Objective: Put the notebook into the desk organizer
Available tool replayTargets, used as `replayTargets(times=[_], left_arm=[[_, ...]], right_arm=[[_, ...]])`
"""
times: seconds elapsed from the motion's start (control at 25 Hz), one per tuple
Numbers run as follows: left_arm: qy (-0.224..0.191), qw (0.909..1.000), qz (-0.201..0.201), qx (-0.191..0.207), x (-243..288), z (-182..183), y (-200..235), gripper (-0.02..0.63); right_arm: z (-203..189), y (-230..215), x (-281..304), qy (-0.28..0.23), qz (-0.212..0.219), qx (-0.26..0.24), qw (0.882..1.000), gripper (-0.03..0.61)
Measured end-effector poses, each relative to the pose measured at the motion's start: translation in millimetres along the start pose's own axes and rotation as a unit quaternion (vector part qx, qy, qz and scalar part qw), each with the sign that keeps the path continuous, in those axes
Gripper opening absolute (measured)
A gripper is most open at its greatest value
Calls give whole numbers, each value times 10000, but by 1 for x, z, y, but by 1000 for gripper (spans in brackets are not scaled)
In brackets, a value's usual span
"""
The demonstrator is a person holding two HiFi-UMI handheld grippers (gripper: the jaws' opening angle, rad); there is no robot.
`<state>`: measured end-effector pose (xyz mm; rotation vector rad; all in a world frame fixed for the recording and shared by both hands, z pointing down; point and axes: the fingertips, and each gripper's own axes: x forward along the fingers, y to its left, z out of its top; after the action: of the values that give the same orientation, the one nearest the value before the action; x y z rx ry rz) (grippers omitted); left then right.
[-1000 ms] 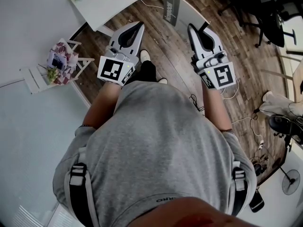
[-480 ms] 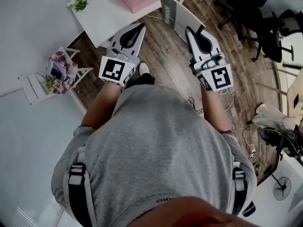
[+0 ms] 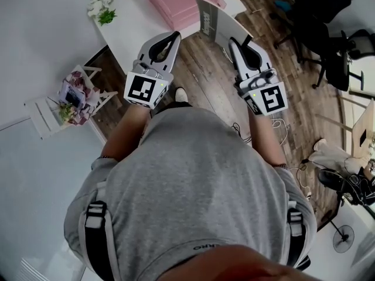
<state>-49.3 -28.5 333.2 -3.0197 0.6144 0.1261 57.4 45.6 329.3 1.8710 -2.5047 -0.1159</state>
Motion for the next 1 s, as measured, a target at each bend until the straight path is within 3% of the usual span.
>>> replayTargets(times=[0.44, 0.64, 1.0], left_arm=[[69, 10000, 13, -69, 44, -16, 58, 20], [135, 9998, 155, -17, 76, -24, 67, 20], [286, 9940, 1059, 48, 150, -18, 87, 20]], right_arm=[[-15, -33, 59, 154, 22, 69, 9999, 15], [-10, -70, 79, -49, 61, 247, 9997, 15], [-23, -155, 125, -7, 1135, 349, 9929, 15]])
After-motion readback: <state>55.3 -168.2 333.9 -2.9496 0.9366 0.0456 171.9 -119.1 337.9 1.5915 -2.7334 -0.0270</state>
